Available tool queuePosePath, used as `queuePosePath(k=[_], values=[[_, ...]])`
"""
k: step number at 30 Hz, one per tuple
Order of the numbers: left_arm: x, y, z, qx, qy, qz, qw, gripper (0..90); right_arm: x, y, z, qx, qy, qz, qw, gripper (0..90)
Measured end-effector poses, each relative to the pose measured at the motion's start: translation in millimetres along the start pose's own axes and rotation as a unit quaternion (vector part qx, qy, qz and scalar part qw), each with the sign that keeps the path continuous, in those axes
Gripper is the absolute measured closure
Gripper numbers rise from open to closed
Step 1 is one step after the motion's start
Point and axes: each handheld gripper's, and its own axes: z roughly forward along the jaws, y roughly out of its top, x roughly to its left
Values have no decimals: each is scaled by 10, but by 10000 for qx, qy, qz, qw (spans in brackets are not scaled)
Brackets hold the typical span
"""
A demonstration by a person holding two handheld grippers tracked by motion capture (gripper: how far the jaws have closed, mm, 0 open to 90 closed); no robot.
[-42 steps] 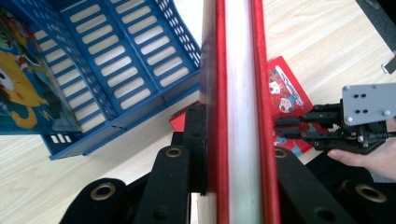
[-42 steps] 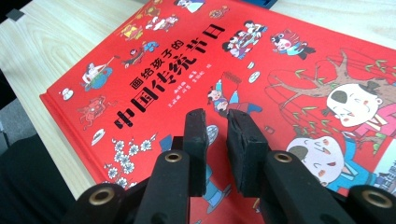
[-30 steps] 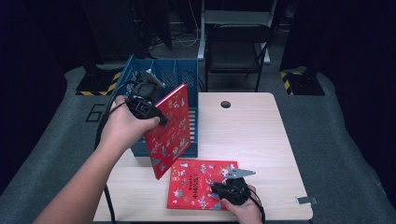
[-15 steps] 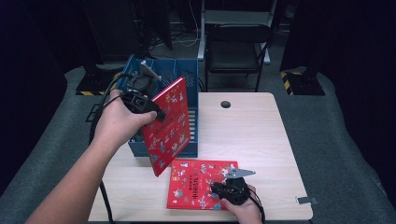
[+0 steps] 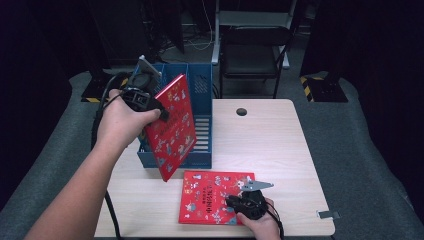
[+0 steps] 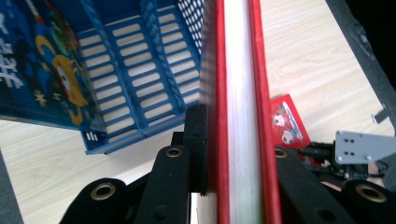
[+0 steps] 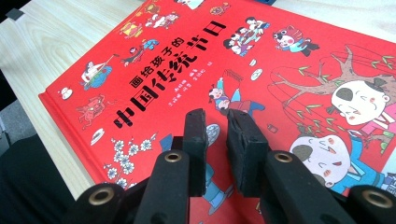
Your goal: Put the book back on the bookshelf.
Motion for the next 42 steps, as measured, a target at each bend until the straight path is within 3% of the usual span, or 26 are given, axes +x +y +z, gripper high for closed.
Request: queuePosePath(k=[20,42], values=[[312,155,8,-61,360,-645,9972,795,10,-4,-3,7,-11,53,10000,774],[428,330,269,-84,606,-964,9935,795,4,-12,-1,-28,15,13,10000,776]])
